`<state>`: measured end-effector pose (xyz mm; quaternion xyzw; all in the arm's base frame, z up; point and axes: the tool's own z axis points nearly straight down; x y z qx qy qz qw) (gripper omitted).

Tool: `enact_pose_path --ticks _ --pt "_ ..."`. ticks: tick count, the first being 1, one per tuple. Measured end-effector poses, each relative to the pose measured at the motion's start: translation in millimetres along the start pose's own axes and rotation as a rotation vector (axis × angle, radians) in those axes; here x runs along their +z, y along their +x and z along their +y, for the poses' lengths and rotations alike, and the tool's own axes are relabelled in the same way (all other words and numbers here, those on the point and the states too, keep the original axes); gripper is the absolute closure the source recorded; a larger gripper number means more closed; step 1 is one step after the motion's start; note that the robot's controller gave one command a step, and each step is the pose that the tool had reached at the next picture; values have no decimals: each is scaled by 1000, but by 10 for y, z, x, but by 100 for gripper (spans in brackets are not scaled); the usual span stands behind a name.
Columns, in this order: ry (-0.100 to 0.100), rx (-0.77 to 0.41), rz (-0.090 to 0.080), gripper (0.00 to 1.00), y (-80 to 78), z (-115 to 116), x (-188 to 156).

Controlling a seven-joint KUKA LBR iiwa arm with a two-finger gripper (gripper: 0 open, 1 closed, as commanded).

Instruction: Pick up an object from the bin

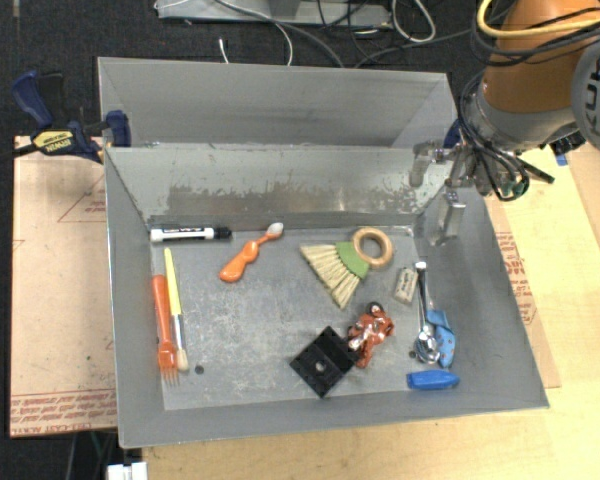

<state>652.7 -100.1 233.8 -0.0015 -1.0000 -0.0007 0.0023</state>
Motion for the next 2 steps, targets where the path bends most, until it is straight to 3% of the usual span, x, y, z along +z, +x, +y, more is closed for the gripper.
enact_pose_path --ticks 1,2 --pt "1 -2 -7 0 -15 4 -46" --pt "1 -95 -11 0 22 412 937"
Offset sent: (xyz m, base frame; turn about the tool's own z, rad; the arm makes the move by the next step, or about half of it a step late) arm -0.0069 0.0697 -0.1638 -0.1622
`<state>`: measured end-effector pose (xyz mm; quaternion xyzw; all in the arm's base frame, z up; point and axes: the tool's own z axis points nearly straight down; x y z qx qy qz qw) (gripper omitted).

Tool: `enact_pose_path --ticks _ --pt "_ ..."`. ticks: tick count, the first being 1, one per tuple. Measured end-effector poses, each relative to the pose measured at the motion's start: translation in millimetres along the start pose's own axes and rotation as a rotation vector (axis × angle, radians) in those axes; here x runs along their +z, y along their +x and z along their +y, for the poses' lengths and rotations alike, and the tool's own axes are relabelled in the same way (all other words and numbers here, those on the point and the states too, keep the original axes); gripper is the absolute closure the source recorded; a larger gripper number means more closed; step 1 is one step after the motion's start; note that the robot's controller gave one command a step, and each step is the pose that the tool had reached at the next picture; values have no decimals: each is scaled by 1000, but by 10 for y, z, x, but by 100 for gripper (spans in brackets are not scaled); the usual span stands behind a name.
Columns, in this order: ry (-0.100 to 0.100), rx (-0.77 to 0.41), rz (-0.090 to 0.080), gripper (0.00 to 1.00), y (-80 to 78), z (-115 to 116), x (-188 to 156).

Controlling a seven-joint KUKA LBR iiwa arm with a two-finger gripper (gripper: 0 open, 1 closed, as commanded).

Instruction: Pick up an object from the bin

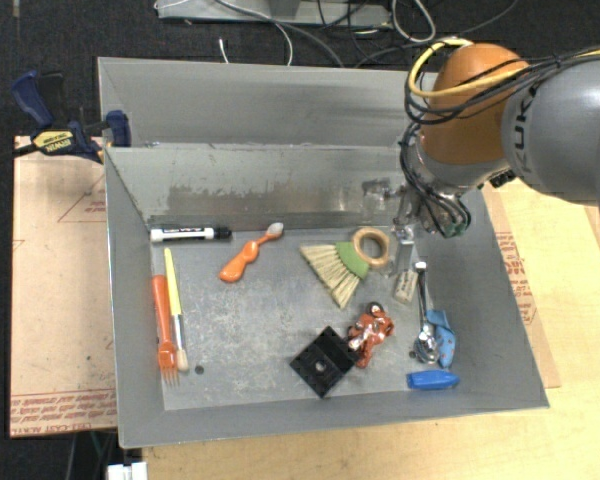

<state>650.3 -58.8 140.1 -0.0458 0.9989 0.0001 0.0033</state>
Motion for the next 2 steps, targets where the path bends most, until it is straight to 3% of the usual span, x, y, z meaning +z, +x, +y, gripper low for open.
enact_pose_path --ticks 1,2 --pt "3 -99 -7 0 23 300 -196" --pt "-1 -123 0 0 16 323 -7"
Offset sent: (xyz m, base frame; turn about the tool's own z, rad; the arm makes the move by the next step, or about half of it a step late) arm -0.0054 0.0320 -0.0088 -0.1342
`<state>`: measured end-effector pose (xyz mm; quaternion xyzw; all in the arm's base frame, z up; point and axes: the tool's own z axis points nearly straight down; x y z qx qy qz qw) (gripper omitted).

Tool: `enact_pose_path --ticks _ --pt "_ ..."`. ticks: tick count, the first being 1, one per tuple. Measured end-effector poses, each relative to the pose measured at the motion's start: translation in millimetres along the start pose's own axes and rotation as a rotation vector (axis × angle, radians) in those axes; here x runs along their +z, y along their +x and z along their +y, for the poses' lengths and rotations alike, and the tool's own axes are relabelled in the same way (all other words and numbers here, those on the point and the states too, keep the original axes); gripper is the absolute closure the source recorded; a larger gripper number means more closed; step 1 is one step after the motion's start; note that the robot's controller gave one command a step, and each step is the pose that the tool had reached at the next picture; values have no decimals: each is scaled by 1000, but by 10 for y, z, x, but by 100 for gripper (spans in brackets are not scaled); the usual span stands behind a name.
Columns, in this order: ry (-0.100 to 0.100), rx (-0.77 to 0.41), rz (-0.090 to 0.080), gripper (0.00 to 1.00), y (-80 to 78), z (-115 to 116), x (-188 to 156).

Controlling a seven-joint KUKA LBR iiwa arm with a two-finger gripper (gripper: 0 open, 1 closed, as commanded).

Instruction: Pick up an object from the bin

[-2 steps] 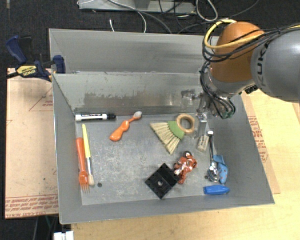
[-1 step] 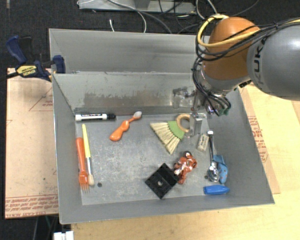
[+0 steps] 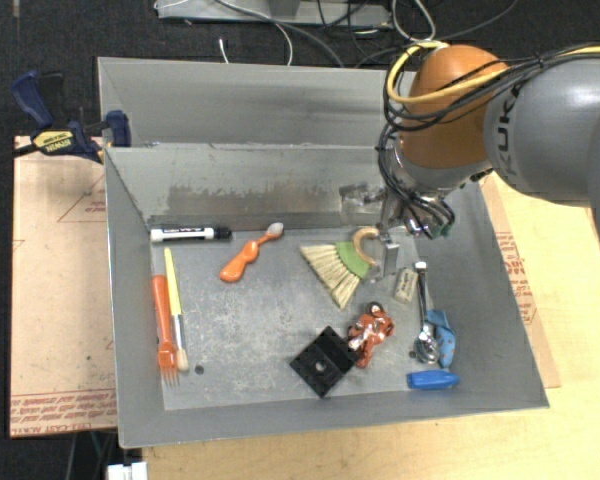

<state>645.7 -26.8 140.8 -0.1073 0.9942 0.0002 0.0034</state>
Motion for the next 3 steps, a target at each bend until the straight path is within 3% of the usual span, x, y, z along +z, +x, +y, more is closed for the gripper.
enact_pose_path --ticks 1,2,3 --pt "1 87 -9 0 66 -92 749" --pt "1 120 -13 100 6 -76 696" --pt "2 120 -14 100 6 -75 692"
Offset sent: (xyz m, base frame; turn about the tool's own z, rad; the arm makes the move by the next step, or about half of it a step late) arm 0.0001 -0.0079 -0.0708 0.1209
